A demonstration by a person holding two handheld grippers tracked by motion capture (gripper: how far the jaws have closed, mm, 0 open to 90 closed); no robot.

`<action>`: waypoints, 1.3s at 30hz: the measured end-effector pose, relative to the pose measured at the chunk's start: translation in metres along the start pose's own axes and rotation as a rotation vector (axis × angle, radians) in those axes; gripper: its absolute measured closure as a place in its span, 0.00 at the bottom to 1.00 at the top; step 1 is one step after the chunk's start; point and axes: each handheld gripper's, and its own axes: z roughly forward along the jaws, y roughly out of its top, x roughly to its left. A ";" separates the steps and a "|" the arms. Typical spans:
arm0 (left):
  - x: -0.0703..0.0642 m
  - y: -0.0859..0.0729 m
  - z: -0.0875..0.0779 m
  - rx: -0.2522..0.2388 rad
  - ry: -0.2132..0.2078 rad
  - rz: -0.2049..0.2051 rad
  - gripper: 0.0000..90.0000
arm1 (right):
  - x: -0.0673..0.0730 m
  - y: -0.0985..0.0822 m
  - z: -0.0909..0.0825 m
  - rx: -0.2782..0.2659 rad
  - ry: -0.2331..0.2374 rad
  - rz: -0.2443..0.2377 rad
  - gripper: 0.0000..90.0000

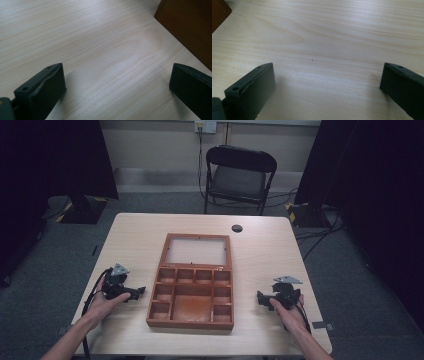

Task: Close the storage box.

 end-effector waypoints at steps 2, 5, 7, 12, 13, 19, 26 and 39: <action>-0.001 0.000 0.000 0.003 0.000 -0.004 0.00 | 0.000 0.000 0.000 -0.001 -0.002 0.001 0.00; -0.001 0.001 -0.002 0.003 -0.004 0.004 0.03 | -0.001 0.000 -0.001 0.006 0.010 -0.007 0.00; -0.001 0.001 -0.003 0.001 -0.014 0.008 0.08 | -0.001 0.000 -0.002 0.009 0.012 -0.003 0.03; 0.000 0.002 -0.006 0.000 -0.019 0.010 0.18 | -0.003 0.004 -0.006 0.013 0.016 -0.013 0.14; 0.000 0.003 -0.006 -0.005 -0.018 0.010 0.18 | -0.004 0.005 -0.007 0.010 0.025 -0.007 0.17; 0.001 0.011 -0.014 -0.033 -0.025 -0.012 0.21 | -0.008 0.009 -0.013 -0.026 0.043 0.019 0.16; -0.003 0.022 -0.021 -0.064 -0.041 -0.048 0.21 | -0.004 0.018 -0.021 -0.062 0.074 0.004 0.16; -0.013 0.045 -0.025 -0.118 -0.104 -0.083 0.22 | 0.022 0.050 -0.019 -0.106 0.167 -0.062 0.16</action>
